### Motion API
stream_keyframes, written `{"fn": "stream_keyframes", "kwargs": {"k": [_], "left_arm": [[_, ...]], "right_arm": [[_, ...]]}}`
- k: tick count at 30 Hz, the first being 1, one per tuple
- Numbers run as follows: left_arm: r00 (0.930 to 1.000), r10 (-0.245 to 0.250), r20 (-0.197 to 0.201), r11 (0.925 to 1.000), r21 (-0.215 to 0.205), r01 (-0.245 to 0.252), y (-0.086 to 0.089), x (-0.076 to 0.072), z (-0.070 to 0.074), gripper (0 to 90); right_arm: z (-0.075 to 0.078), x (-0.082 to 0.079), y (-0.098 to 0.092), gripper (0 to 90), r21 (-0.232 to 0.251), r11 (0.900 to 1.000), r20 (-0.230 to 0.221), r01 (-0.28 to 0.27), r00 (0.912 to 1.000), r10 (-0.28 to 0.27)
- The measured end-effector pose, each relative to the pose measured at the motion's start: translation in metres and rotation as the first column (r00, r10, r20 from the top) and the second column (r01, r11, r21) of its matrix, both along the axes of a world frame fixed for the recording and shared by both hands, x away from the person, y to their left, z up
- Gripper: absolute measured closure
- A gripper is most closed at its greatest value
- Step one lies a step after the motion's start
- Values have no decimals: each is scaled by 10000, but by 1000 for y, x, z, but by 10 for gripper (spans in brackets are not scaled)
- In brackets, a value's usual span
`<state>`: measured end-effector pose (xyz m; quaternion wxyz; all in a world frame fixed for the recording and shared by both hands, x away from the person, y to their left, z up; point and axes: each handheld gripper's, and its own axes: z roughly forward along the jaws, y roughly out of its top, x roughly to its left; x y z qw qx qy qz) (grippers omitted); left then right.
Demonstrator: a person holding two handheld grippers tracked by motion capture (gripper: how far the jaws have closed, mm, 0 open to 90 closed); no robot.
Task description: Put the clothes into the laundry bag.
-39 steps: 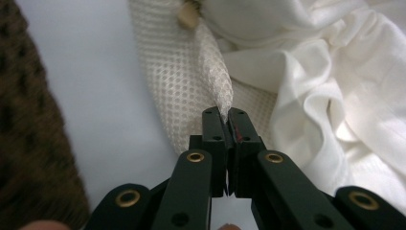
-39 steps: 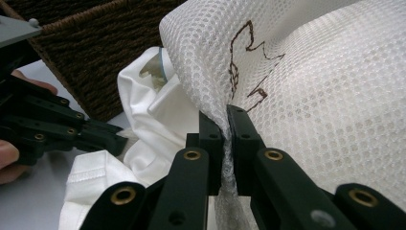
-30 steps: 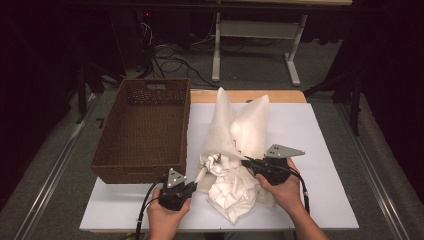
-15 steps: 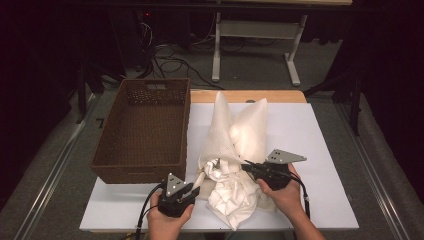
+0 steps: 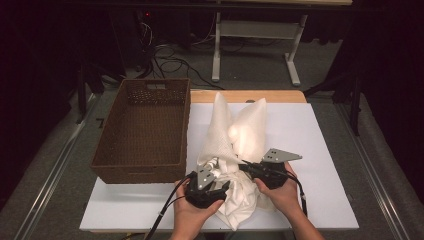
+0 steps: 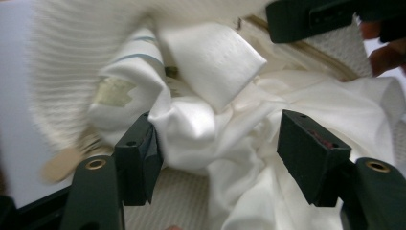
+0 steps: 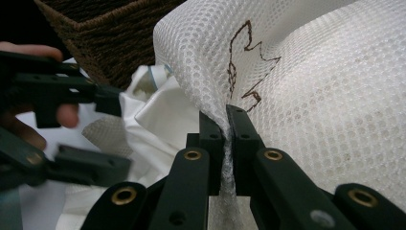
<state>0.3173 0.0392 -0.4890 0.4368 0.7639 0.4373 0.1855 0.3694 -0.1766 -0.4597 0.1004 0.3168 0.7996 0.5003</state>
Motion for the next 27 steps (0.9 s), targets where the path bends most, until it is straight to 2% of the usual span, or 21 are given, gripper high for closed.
{"fn": "stream_keyframes", "kwargs": {"k": [2, 5, 8, 9, 10, 11, 13, 14, 15, 17, 19, 21, 23, 25, 27], "left_arm": [[9997, 74, -235, 9997, 215, -69, -7, 11, -8, 372], [9990, 200, -402, 9991, 371, -185, -14, 28, -22, 510], [9981, 599, -126, 9970, 491, -592, -16, 35, -27, 730], [9958, 893, 181, 9944, 546, -901, -16, 36, -26, 768], [9889, 1399, 493, 9888, 447, -1421, -14, 36, -25, 791], [9789, 1958, 582, 9804, 106, -1967, -10, 37, -23, 802], [9572, 2871, 373, 9572, -488, -2852, 0, 42, -22, 807], [9566, 2913, 7, 9549, -607, -2907, 3, 46, -24, 806], [9583, 2847, -268, 9564, -596, -2858, 3, 49, -25, 801], [9675, 2527, -101, 9657, -590, -2528, 3, 45, -24, 756], [9767, 2146, 19, 9751, -571, -2142, 9, 38, -20, 652], [9858, 1675, -69, 9825, -814, -1675, 18, 29, -16, 536], [9909, 1337, 136, 9878, -818, -1321, 25, 16, -10, 464], [9972, 664, 334, 9948, -799, -636, 31, 5, -5, 427], [9991, 63, 411, 9961, -883, -26, 34, -4, -2, 398]], "right_arm": [[1, 0, 1, 878, 13, 10000, 3, -34, 10000, 34], [1, -1, 3, 879, 173, 9996, -113, -229, 9997, 231], [3, -4, 3, 880, 121, 9989, -53, -461, 9989, 462], [4, -4, 2, 881, 162, 9988, -95, -454, 9989, 456], [4, -4, 0, 882, 226, 9986, -134, -478, 9988, 481], [4, -4, -2, 883, 221, 9987, -239, -454, 9987, 459], [2, -3, -6, 884, 83, 9988, -338, -473, 9983, 476], [1, -2, -8, 883, -5, 9989, -417, -464, 9981, 464], [-1, -1, -9, 883, -89, 9990, -496, -436, 9978, 431], [-4, 1, -8, 883, -140, 9994, -604, -301, 9977, 292], [-4, 3, -7, 883, -137, 9997, -611, -217, 9979, 208], [-4, 3, -5, 882, -203, 9996, -554, -189, 9983, 177], [-5, 3, -4, 882, -245, 9994, -513, -230, 9984, 217], [-5, 4, -4, 882, -203, 9996, -528, -185, 9985, 174], [-4, 4, -4, 882, -201, 9996, -481, -175, 9987, 165]]}}
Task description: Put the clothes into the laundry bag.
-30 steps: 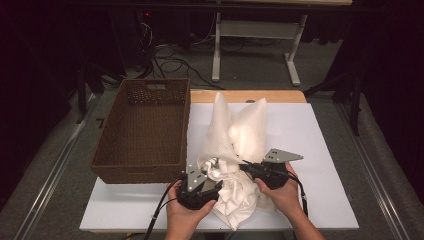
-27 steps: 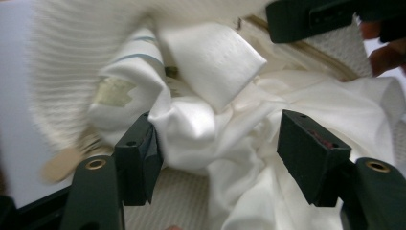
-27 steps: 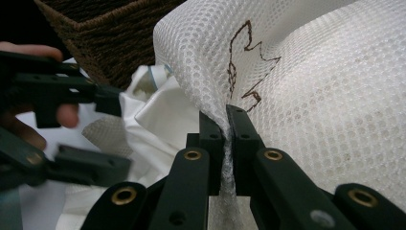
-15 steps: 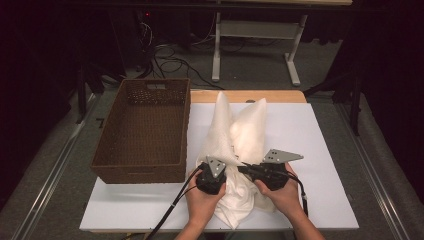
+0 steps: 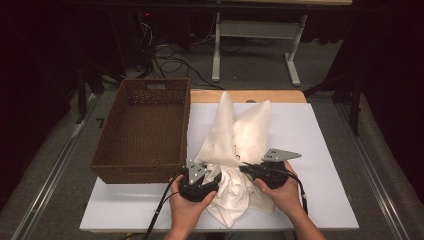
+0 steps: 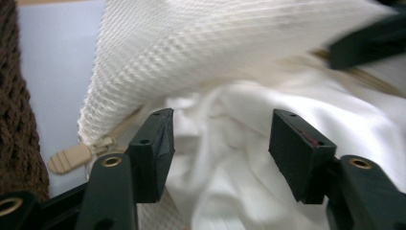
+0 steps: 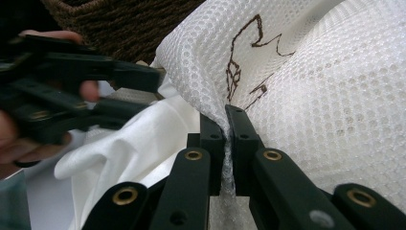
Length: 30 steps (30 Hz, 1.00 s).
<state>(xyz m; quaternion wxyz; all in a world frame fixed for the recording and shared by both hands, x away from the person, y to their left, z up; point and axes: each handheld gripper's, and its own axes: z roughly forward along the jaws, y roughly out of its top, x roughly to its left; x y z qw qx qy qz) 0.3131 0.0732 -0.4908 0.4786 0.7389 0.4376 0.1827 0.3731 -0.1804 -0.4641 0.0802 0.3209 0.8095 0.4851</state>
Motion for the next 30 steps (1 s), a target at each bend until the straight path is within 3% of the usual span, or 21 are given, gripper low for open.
{"fn": "stream_keyframes", "kwargs": {"k": [2, 4, 7, 8, 10, 15, 16, 18, 22, 26, 28, 30], "left_arm": [[9959, -885, -172, 9961, 3, 885, -3, -6, -3, 355], [9838, -1659, -674, 9848, 397, 1688, -12, -6, -12, 297], [9699, -2061, -1294, 9681, 1175, 2214, -31, 0, -29, 263], [9682, -2119, -1331, 9651, 1276, 2287, -37, 3, -33, 261], [9756, -1974, -962, 9623, 1708, 2116, -45, 5, -33, 327], [9848, -1577, -725, 9655, 1980, 1692, -52, 12, -28, 673], [9847, -1527, -841, 9684, 1862, 1661, -52, 13, -27, 730], [9850, -1524, -814, 9706, 1756, 1647, -52, 15, -24, 761], [9714, -1986, -1299, 9687, 1247, 2147, -51, 23, -24, 761], [9693, -2246, -1004, 9604, 1456, 2376, -52, 25, -28, 757], [9709, -2203, -938, 9658, 1184, 2306, -52, 27, -31, 760], [9760, -1949, -976, 9763, 766, 2026, -52, 31, -31, 762]], "right_arm": [[0, 0, 1, 880, 27, 10000, 63, 27, 10000, -28], [1, -1, 2, 877, 31, 9999, 211, 105, 9997, -106], [2, -2, 4, 875, 31, 9999, 369, 168, 9992, -169], [2, -2, 4, 875, 37, 9998, 367, 182, 9992, -183], [2, -3, 5, 875, -14, 9999, 368, 160, 9992, -159], [2, -5, 7, 877, -64, 10000, 358, 39, 9994, -36], [2, -5, 7, 877, -57, 10000, 334, 27, 9994, -25], [2, -6, 7, 877, -31, 10000, 345, -14, 9994, 15], [3, -6, 7, 878, 2, 10000, 328, -58, 9994, 58], [2, -5, 7, 879, -70, 9999, 347, -142, 9993, 145], [1, -6, 9, 879, -8, 9999, 222, -129, 9997, 129], [1, -6, 11, 881, 4, 9999, 105, -169, 9998, 169]]}}
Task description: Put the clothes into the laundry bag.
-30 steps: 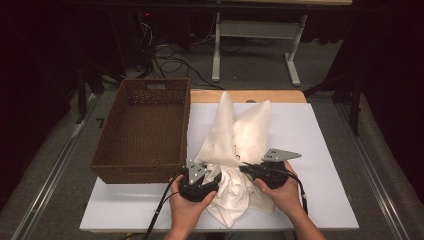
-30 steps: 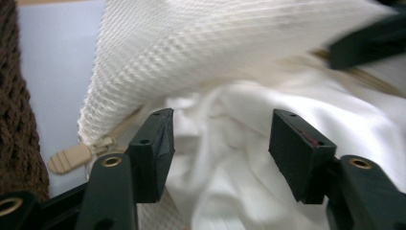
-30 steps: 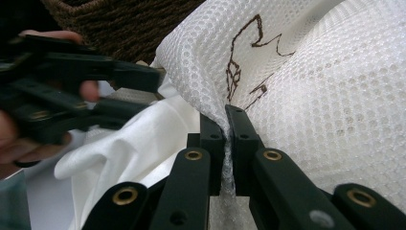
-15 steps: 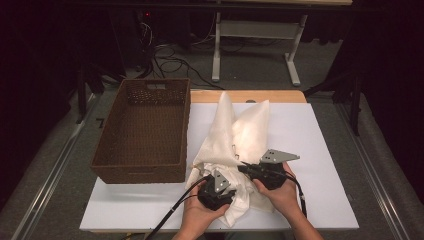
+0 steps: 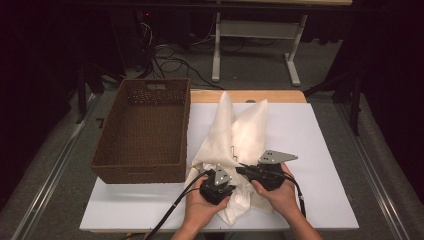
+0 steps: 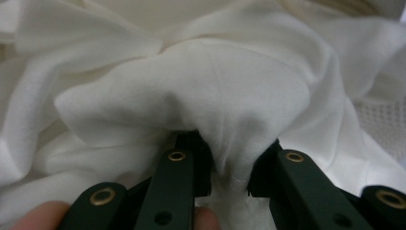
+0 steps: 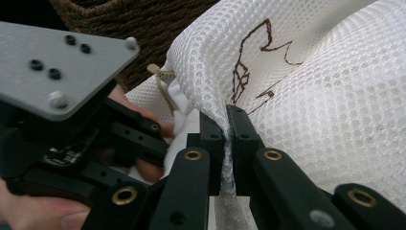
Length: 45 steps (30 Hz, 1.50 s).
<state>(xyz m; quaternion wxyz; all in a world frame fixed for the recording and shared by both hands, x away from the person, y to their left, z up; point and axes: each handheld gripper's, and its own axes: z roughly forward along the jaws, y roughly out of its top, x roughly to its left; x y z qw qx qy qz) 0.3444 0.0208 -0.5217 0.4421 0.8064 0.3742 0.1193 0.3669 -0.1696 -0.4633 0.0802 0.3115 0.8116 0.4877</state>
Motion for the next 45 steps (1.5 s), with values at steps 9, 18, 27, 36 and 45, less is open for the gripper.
{"fn": "stream_keyframes", "kwargs": {"k": [9, 18, 27, 36, 45], "left_arm": [[9704, 2389, 352, 9707, -348, -2377, -15, 17, 10, 771], [9542, 2845, 929, 9585, -79, -2850, -12, 16, 4, 691], [9956, 908, 231, 9925, -840, -886, 28, -14, 17, 232], [9991, -115, -413, 9962, 855, 150, 17, -33, 1, 256], [9997, 207, 112, 9855, 1684, -223, -4, -11, 4, 709]], "right_arm": [[-3, 0, 1, 885, 341, 9993, -640, 173, 9978, -151], [-6, 5, -6, 885, 370, 9979, -770, 525, 9958, -495], [-2, 7, -6, 881, 246, 9978, -362, 622, 9975, -613], [-1, 6, -3, 880, 73, 9987, -169, 495, 9986, -494], [-1, 3, -1, 881, -43, 9992, -143, 407, 9991, -407]]}}
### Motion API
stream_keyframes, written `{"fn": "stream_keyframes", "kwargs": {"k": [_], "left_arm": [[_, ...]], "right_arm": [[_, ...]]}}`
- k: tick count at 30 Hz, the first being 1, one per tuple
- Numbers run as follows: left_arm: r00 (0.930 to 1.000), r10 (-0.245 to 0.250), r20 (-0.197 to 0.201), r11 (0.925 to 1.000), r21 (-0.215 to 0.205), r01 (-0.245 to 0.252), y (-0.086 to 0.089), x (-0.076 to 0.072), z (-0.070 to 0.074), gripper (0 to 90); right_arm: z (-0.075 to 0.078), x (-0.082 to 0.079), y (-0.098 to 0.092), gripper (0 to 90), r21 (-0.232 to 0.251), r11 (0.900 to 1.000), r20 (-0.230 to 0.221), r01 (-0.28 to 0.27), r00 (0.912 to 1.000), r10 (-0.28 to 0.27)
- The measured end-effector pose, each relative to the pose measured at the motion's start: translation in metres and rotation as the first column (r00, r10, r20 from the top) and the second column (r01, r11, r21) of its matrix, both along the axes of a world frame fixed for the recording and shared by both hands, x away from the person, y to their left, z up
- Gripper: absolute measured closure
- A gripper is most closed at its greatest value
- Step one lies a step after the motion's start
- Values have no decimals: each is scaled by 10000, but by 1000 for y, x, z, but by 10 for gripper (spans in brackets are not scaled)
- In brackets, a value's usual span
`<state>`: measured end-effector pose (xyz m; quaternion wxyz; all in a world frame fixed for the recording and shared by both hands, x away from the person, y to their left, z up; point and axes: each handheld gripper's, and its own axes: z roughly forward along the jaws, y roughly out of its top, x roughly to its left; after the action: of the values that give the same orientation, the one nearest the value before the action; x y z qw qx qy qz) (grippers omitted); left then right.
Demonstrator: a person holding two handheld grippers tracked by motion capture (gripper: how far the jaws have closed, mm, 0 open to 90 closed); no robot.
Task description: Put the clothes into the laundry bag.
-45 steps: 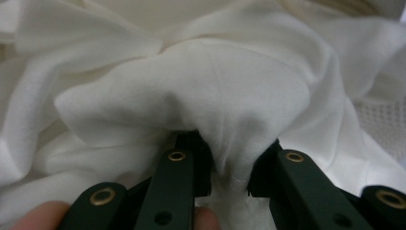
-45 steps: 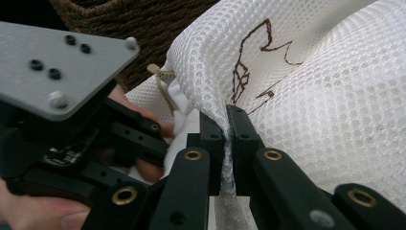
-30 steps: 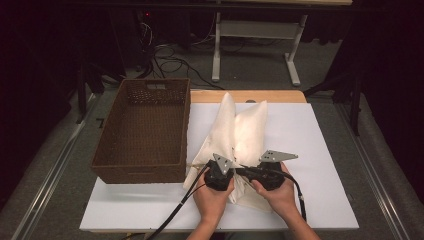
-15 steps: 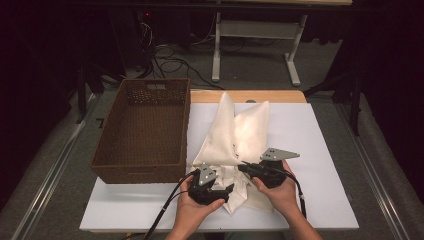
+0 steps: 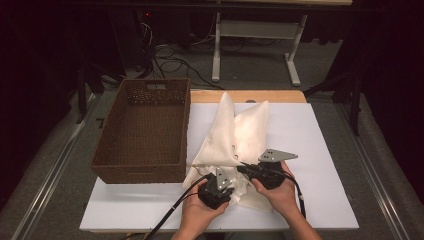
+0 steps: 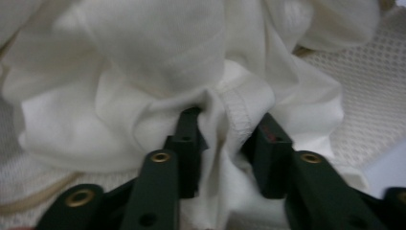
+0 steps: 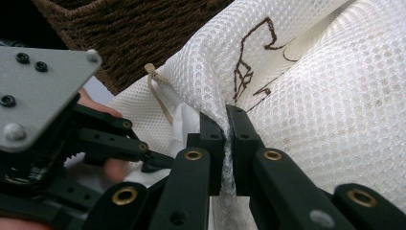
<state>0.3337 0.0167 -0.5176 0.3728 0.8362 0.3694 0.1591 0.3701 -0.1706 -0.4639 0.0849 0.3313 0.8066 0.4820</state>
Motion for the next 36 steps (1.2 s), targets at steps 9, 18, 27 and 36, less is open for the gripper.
{"fn": "stream_keyframes", "kwargs": {"k": [9, 18, 27, 36], "left_arm": [[9817, 467, 1844, 9927, 1005, -661, -7, 23, -6, 835], [9180, 3963, 133, 9175, -442, -3954, 7, 52, -6, 841], [9130, 4060, -404, 9047, -1236, -4077, 23, 50, -6, 741], [9655, 2488, 770, 9596, -1548, -2349, 25, 14, 7, 408]], "right_arm": [[-1, 0, 1, 881, 12, 10000, -109, -11, 9999, 11], [-4, 0, 5, 884, -97, 9999, -216, 74, 9997, -76], [-5, 2, 1, 884, -83, 9997, -227, 234, 9995, -236], [-3, 3, -2, 883, -12, 9999, -133, 153, 9998, -153]]}}
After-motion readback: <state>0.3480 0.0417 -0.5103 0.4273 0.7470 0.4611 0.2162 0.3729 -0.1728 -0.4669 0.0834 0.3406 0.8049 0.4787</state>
